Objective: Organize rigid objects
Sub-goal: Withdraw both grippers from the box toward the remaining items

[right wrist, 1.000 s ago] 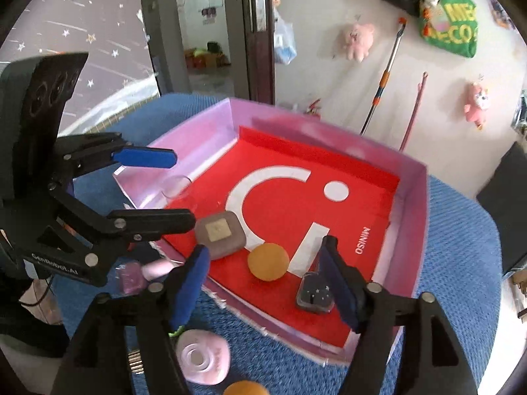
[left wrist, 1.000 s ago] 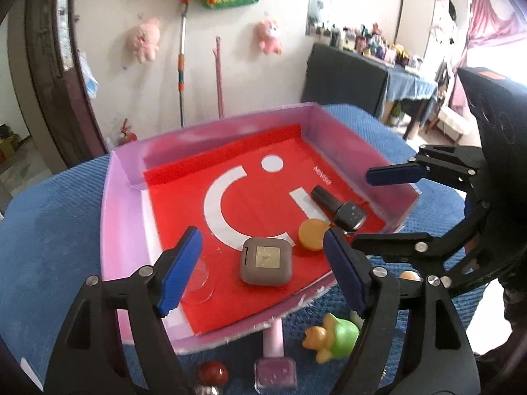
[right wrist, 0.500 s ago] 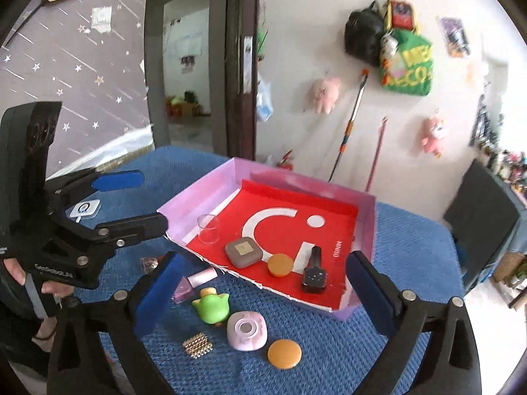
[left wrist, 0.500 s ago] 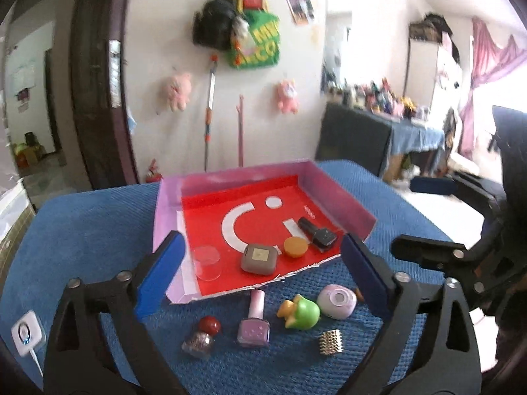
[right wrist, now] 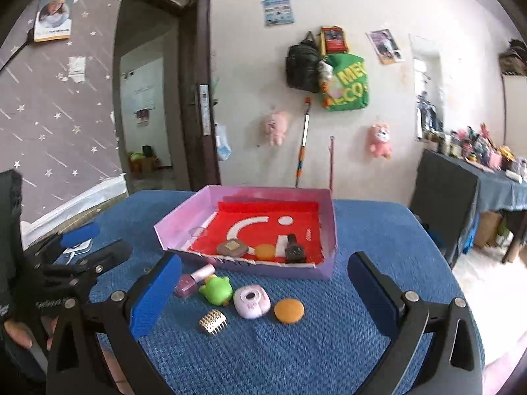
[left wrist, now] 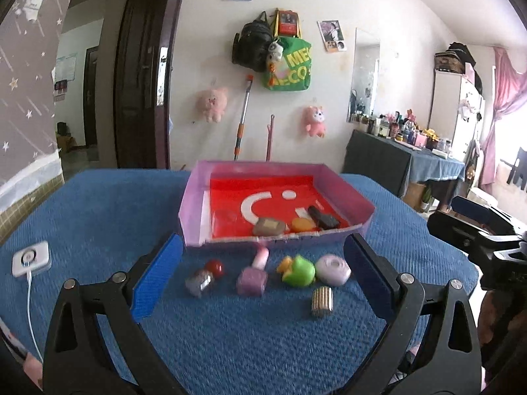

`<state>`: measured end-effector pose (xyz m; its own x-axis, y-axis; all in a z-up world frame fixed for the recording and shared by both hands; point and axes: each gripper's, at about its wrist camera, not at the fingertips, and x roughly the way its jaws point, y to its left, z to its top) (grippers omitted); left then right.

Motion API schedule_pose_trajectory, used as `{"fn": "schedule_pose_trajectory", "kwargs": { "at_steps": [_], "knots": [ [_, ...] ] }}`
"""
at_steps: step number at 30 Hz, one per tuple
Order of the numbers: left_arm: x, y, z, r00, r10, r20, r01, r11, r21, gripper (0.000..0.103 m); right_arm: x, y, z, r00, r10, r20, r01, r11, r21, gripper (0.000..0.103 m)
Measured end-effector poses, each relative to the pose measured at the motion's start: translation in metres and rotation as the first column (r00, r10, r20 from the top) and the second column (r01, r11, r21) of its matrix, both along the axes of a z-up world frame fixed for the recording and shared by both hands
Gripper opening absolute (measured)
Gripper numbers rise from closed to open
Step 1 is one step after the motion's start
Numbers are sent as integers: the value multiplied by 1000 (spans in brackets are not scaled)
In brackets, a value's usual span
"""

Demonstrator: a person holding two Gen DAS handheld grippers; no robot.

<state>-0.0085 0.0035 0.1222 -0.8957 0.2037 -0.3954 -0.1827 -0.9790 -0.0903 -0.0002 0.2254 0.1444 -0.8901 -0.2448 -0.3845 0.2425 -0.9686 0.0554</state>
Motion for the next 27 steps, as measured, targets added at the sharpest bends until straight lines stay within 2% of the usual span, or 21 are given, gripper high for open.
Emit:
{"fn": "schedule_pose_trajectory", "kwargs": {
  "at_steps": [5,11,15,27],
  "knots": [
    [5,4,-22,999,15,34,-15,1000,-12,100,1,2,-31,998,-3,57,4,1000,-21,103],
    [2,7,-48,994,24,108,-22,1000,-19,100,-6,2,-66,991,-44,123,45,999,-4,103],
    [0,5,-58,989,23,144,-23,1000,-1,100,-10,2,-82,985,-50,165,51,999,-3,103],
    [-9,1,-69,982,40,187,-40,999,0,100,-18,2,-92,978,-61,197,61,998,8,103]
  ]
}}
